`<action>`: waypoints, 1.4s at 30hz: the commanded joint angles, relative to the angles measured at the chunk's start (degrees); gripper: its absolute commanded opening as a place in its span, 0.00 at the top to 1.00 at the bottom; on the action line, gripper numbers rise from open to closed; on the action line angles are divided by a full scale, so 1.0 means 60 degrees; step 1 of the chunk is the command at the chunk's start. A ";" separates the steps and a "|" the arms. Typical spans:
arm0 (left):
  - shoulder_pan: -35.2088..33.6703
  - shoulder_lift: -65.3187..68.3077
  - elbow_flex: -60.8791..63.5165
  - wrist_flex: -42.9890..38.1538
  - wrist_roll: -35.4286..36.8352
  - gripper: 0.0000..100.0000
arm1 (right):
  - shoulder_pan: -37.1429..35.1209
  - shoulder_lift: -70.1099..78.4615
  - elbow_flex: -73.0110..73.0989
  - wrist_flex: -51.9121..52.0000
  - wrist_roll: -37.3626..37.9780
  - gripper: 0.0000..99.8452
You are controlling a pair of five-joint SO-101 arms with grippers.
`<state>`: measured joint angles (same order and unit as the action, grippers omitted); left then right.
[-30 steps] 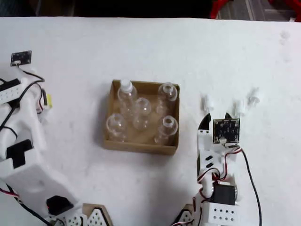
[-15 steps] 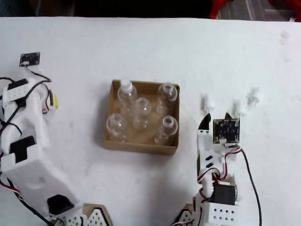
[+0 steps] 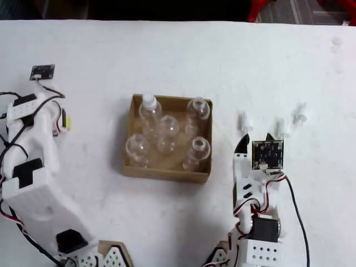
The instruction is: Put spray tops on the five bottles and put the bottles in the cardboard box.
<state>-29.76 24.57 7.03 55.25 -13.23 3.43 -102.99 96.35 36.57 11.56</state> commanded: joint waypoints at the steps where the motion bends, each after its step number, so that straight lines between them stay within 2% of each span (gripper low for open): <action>1: 0.0125 -0.0022 -0.0469 0.0293 -0.0381 0.97 | -0.0007 -0.0037 0.0088 0.0007 0.0117 0.84; 4: 0.0139 -0.0242 -0.0733 0.0908 -0.0454 0.98 | -0.0007 -0.0037 0.0088 0.0007 0.0117 0.84; 7: 0.0125 -0.0681 -0.1626 0.2081 -0.0440 0.98 | -0.0007 -0.0037 0.0088 0.0007 0.0117 0.84; 15: 0.0813 -0.2469 -0.5201 0.7853 -0.0440 0.98 | -0.0007 -0.0037 0.0088 -0.0007 0.0117 0.84; 16: 0.0901 -0.2777 -0.5436 0.7941 -0.0410 0.98 | -0.0007 -0.0037 0.0088 -0.0007 0.0117 0.84; 27: 0.1722 -0.8315 -0.5363 0.7795 0.1304 0.98 | 0.0007 -0.0037 0.0088 0.0007 0.0117 0.84; 31: 0.2396 -1.0366 -0.4366 0.7487 0.2007 0.98 | 0.0007 -0.0037 0.0088 0.0007 0.0117 0.84; 34: 0.2762 -1.1758 -0.3018 0.6520 0.2740 0.98 | 0.0007 -0.0037 0.0088 0.0007 0.0117 0.84; 38: 0.3128 -1.3619 -0.0982 0.4542 0.3941 0.98 | 0.0007 -0.0037 0.0088 0.0007 0.0117 0.84; 42: 0.4139 -1.5421 0.1231 0.2330 0.4396 0.98 | 0.0007 -0.0037 0.0088 0.0007 0.0117 0.84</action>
<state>-10.68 -58.68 3.34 82.68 9.89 3.43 -102.99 96.35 36.57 11.56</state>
